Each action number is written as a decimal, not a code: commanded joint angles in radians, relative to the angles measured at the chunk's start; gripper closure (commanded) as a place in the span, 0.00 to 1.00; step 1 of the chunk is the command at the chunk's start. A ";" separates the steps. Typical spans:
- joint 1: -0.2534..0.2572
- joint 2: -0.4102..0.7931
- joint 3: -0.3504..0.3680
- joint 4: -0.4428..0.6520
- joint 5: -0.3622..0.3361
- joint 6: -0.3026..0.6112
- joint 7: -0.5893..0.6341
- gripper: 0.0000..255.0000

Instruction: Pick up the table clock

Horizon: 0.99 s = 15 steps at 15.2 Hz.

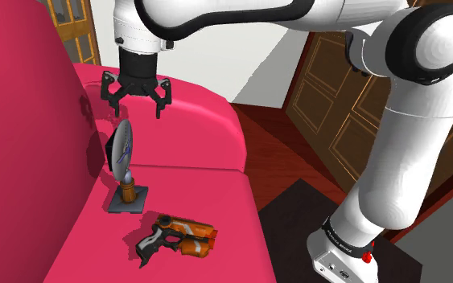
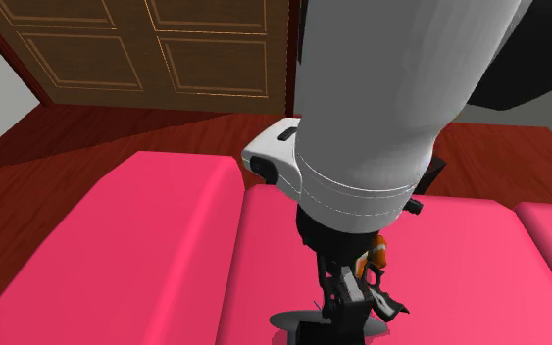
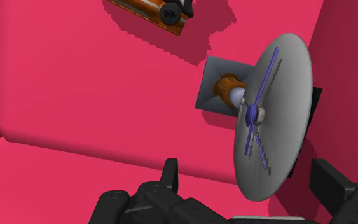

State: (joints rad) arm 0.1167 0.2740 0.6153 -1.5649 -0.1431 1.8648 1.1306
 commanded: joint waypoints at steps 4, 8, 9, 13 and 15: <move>0.086 0.171 -0.021 0.196 -0.078 -0.037 0.093 0.00; 0.080 0.172 -0.024 0.143 -0.080 0.016 0.095 0.00; 0.078 0.173 -0.024 0.131 -0.081 0.029 0.096 0.00; 0.078 0.178 -0.026 0.115 -0.084 0.048 0.098 1.00; 0.078 0.177 -0.026 0.115 -0.084 0.049 0.099 1.00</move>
State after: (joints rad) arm 0.1942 0.4504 0.5893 -1.4497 -0.2271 1.9129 1.2292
